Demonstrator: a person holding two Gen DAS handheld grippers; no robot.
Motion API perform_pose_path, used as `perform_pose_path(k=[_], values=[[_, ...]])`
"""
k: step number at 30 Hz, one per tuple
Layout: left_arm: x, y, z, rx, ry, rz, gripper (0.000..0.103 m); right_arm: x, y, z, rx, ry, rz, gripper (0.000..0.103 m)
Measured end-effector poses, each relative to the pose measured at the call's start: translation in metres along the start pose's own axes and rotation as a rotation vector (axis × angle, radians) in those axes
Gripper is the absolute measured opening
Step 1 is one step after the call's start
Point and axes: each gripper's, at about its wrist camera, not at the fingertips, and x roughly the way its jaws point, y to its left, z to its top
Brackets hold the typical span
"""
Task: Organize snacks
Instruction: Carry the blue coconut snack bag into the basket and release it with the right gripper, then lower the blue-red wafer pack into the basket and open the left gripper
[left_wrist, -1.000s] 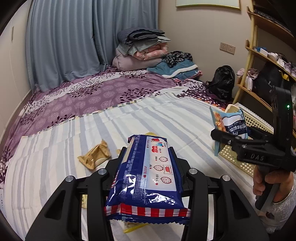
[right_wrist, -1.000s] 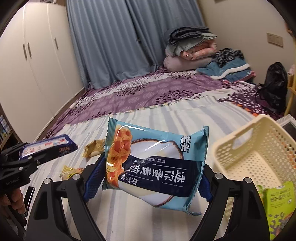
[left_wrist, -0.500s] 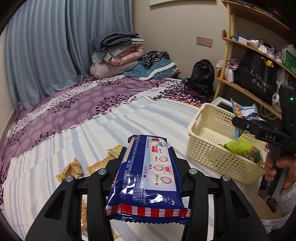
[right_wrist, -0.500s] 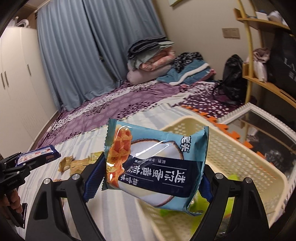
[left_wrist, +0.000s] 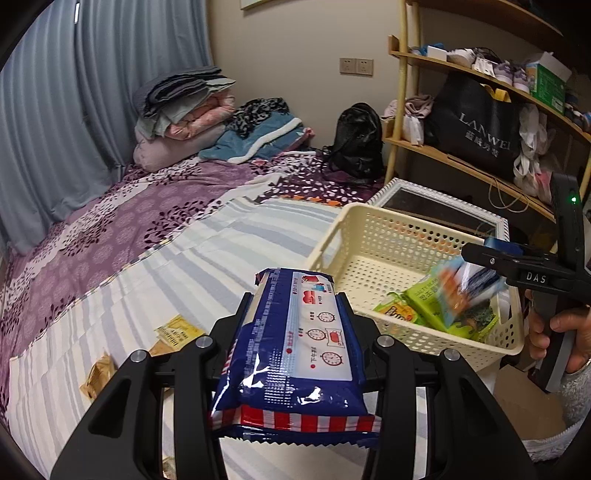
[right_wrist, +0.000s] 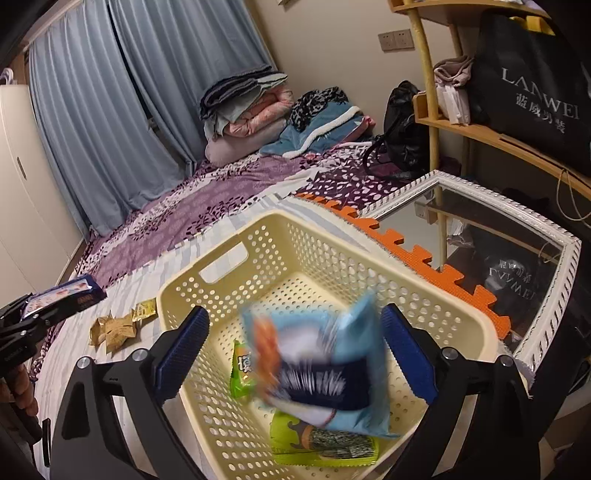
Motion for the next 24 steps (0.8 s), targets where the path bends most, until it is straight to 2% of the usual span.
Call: perform_pose_path(k=[14, 20, 22, 23, 24], values=[[0.032, -0.055, 0.022, 0.094, 0.024, -0.089, 0.045, -0.015, -0.028, -0.006, 0.035, -0.056, -0.042, 0.094], [0.051, -0.076, 0.03, 0.1, 0.032, -0.155, 0.045, -0.02, -0.03, -0.009, 0.023, -0.074, -0.05, 0.094], [0.058, -0.083, 0.032, 0.088, 0.031, -0.192, 0.05, -0.02, -0.031, -0.011, 0.031, -0.068, -0.049, 0.094], [0.061, -0.086, 0.033, 0.085, 0.031, -0.196, 0.054, -0.019, -0.032, -0.011, 0.034, -0.065, -0.049, 0.094], [0.063, -0.089, 0.032, 0.082, 0.03, -0.192, 0.063, -0.02, -0.033, -0.012, 0.037, -0.064, -0.049, 0.094]])
